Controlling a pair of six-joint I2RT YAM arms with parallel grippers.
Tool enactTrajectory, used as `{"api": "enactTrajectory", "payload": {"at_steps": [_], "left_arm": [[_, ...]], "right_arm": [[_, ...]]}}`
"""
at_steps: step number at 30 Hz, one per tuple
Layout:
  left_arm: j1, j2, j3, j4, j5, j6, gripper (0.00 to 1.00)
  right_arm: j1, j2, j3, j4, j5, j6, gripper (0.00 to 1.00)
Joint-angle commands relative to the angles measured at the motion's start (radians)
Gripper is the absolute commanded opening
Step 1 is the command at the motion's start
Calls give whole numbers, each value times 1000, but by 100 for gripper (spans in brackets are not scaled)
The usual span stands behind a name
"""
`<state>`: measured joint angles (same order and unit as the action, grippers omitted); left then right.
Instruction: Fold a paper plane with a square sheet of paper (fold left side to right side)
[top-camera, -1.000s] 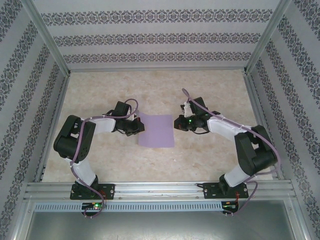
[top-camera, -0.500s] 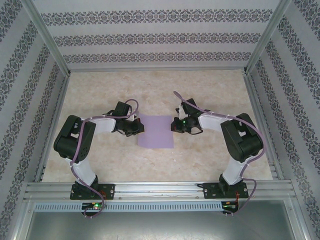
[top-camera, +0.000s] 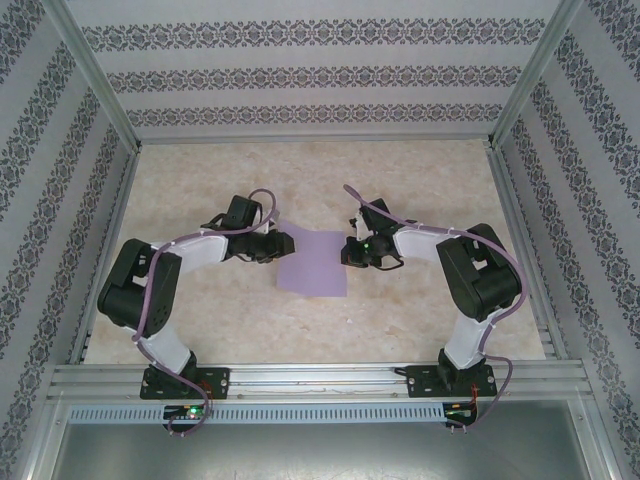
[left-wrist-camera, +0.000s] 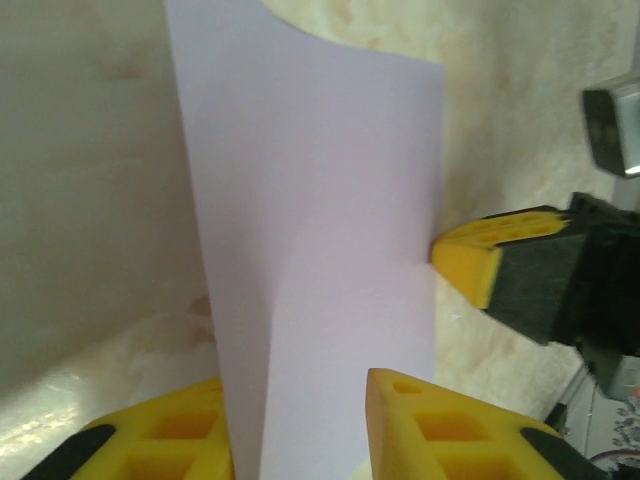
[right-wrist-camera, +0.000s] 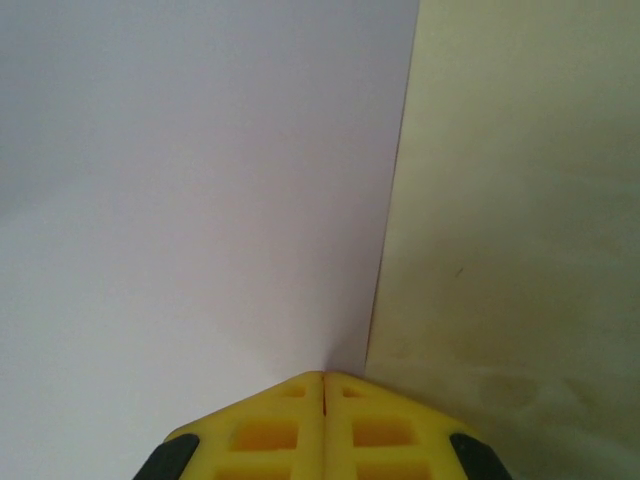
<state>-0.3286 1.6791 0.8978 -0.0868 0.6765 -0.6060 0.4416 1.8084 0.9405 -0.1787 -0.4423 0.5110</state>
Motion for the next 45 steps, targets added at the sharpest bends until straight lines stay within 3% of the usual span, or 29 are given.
{"api": "enactTrajectory", "payload": {"at_steps": [1,12,19,22,29,34,45], "left_arm": [[-20,-40,31,-35,27,2,35],[-94,40,85,61,83,-49,48],[-121,122,113,116,82,-75,48],[-128,145,125,116,71,-72,42],[-136,179,131,128,49,-75,17],[-141,191,135,128,38,-80,4],[-143,190,131,127,20,-79,0]], "right_arm": [[14,51,-19,-52,70,-29,0],[22,45,-21,-25,38,-22,0],[22,34,-30,10,10,-6,0],[21,31,-30,14,4,-3,0],[23,22,-37,33,-17,3,0],[23,19,-39,51,-36,13,0],[4,-79,-50,79,-62,31,3]]}}
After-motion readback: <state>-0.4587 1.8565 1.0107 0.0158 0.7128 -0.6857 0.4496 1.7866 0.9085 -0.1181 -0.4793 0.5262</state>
